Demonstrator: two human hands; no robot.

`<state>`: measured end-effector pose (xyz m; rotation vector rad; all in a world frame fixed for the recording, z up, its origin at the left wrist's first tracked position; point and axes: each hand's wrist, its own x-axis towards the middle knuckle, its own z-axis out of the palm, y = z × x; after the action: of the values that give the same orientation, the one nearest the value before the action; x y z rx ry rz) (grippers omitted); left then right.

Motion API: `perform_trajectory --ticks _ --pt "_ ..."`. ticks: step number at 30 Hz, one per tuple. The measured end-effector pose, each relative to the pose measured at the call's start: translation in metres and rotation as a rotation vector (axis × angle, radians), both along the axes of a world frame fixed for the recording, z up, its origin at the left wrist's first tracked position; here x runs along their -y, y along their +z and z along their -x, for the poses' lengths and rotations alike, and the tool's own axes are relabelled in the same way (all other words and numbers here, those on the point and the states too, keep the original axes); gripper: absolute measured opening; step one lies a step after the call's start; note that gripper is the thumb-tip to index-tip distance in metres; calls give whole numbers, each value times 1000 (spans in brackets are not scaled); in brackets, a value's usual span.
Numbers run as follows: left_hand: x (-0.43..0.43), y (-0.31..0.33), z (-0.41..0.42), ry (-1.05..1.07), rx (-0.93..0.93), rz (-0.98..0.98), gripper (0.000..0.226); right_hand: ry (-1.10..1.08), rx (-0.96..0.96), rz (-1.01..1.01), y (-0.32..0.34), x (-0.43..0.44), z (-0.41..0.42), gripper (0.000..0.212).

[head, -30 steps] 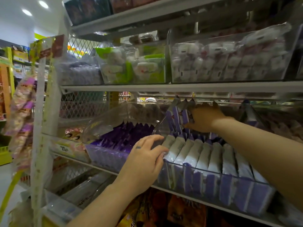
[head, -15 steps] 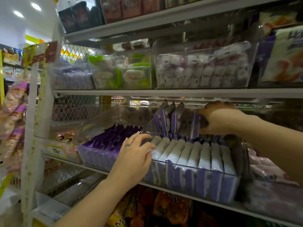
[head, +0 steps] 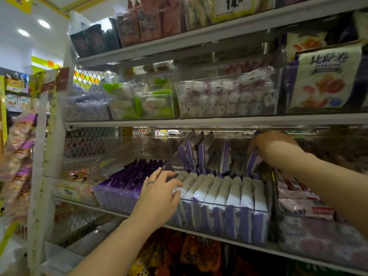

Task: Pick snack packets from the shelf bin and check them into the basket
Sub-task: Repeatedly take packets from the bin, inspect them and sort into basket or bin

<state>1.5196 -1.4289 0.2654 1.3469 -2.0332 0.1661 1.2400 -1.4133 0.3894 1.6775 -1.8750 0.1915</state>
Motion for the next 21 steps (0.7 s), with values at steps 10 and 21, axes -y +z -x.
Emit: perform_trajectory --ticks 10,21 --pt "-32 6 5 -171 -128 105 23 490 86 429 -25 -59 -21 19" --pt "-107 -29 -32 -680 -1397 -646 51 1163 100 290 -114 -124 -130 16"
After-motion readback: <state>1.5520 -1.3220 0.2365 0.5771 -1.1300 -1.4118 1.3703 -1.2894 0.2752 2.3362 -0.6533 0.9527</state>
